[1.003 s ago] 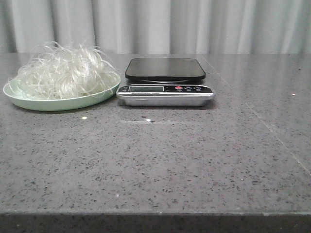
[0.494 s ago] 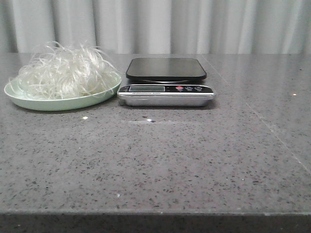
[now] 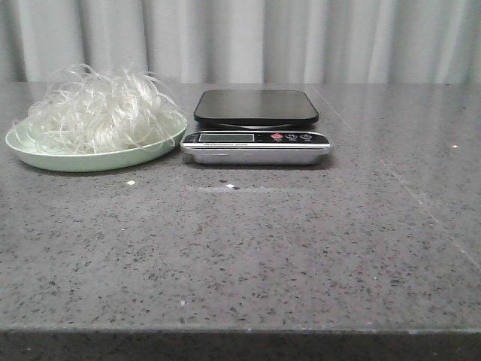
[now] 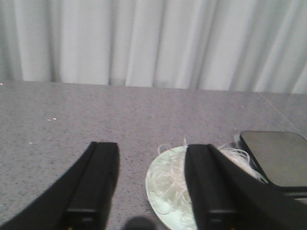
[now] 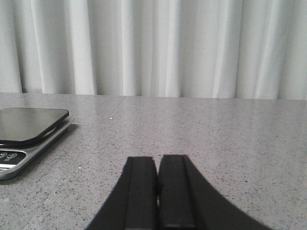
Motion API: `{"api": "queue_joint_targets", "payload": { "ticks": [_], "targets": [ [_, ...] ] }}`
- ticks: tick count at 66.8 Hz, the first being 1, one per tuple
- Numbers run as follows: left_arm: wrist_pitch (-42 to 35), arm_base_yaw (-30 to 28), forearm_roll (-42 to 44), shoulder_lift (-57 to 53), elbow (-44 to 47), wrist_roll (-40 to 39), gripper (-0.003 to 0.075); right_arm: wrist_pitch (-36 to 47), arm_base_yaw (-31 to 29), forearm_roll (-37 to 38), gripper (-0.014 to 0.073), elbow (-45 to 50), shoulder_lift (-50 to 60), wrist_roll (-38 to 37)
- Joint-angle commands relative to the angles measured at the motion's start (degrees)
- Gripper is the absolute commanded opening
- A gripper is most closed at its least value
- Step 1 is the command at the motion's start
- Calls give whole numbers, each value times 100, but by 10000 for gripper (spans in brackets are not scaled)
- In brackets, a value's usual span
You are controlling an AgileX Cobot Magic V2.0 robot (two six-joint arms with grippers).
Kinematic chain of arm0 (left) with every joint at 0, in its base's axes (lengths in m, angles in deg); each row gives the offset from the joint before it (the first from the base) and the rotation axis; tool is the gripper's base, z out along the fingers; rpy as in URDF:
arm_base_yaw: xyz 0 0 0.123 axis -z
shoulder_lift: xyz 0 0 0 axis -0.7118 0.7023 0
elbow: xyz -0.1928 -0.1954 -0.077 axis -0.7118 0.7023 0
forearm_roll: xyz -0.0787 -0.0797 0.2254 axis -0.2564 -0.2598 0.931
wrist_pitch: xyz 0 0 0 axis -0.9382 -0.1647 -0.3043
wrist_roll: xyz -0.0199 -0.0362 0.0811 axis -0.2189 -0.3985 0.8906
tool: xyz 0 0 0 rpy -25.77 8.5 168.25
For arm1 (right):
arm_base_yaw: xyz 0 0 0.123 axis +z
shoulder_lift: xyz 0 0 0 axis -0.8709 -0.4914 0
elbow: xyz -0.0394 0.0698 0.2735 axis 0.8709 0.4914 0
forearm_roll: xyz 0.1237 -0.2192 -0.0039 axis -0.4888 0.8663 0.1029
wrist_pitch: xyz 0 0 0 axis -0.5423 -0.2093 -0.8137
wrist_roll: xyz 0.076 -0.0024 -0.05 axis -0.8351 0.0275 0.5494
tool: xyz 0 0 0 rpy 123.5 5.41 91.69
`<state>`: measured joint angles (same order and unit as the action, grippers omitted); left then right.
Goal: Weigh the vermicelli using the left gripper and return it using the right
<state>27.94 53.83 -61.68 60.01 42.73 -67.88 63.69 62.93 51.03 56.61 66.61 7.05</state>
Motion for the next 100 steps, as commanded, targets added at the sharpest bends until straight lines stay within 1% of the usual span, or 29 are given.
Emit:
{"api": "queue_joint_targets", "payload": {
  "ticks": [1, 6, 11, 21, 26, 34, 48, 59, 62, 70, 78, 91, 95, 97, 99, 100],
  "targets": [
    [-16, 357, -66, 777, -750, -55, 573, 489, -29, -13, 158, -51, 81, 42],
    [233, 561, -66, 1314, -1198, -55, 615, 489, -29, -13, 158, -51, 81, 42],
    [484, 720, -66, 1850, -1583, -55, 630, 489, -29, -13, 158, -51, 81, 42],
    [1168, 994, -122, 2860, -2466, -55, 631, 489, -29, -13, 158, -51, 81, 42],
    [1689, 1122, -138, 3389, -2956, -55, 631, 489, -29, -13, 158, -51, 81, 42],
    [2299, 1287, -138, 4139, -3664, -55, 631, 489, -29, -13, 158, -51, 81, 42],
    [2927, 1333, -461, 5086, -4462, -65, 631, 489, -29, -13, 158, -51, 81, 42],
    [3345, 1333, -455, 5624, -4762, -104, 631, 489, -29, -13, 158, -51, 81, 42],
    [3583, 1333, -350, 5845, -4869, -104, 631, 489, -29, -13, 158, -51, 81, 42],
    [3914, 1333, -97, 6171, -5008, -266, 631, 489, -29, -13, 158, -51, 81, 42],
    [4082, 1333, -43, 6345, -5019, -395, 631, 489, -29, -13, 158, -51, 81, 42],
    [4495, 1333, -34, 6626, -5089, -395, 629, 489, -29, -13, 158, -51, 81, 42],
    [4554, 1333, -34, 6696, -5089, -395, 608, 489, -29, -13, 158, -51, 81, 42],
    [4597, 1333, -34, 6735, -5089, -395, 585, 489, -29, -13, 158, -51, 81, 42],
    [4615, 1333, -34, 6764, -5089, -395, 552, 489, -29, -13, 158, -51, 81, 42],
    [4656, 1333, -34, 6802, -5089, -395, 520, 489, -29, -13, 158, -51, 81, 42]
  ]
}}
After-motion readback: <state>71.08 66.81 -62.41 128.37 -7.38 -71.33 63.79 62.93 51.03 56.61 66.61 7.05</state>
